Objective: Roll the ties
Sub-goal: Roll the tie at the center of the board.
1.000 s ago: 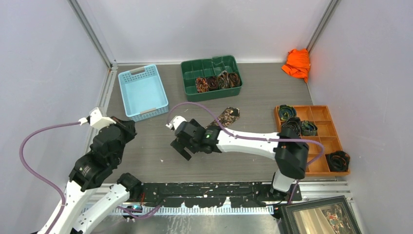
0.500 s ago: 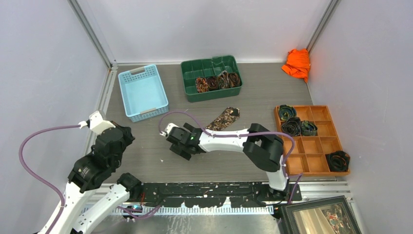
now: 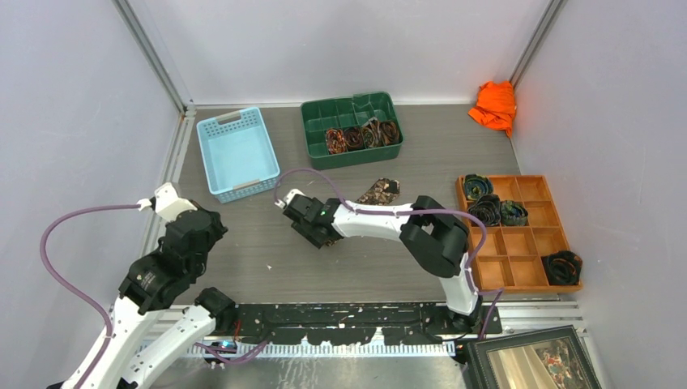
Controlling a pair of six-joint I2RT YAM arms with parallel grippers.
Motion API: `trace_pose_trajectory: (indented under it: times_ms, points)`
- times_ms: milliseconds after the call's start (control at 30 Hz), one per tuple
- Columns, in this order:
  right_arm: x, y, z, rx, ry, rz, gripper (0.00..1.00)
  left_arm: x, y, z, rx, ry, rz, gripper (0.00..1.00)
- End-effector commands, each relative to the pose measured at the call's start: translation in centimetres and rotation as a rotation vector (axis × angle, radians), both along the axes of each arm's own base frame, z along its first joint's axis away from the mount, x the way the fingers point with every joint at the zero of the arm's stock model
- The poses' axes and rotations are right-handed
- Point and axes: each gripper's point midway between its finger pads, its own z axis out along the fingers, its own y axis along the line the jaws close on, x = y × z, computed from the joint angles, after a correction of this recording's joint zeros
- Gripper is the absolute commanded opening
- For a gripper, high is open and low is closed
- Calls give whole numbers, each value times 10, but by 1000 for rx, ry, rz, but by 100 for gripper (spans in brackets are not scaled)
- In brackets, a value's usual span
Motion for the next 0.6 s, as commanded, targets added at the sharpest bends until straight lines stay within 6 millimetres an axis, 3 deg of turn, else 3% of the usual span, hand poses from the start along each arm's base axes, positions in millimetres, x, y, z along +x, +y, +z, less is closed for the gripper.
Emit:
trace_pose_trajectory:
  times_ms: [0, 200, 567]
  points:
    - [-4, -5, -10, 20, 88, -52, 56, 7, -3, 9, -13, -35, 6, 0]
    - [-9, 10, 4, 132, 147, -67, 40, 10, -5, 21, -14, -61, -9, 0]
    - [-41, 74, 63, 594, 519, -64, 37, 17, -15, 37, -13, -79, -47, 0]
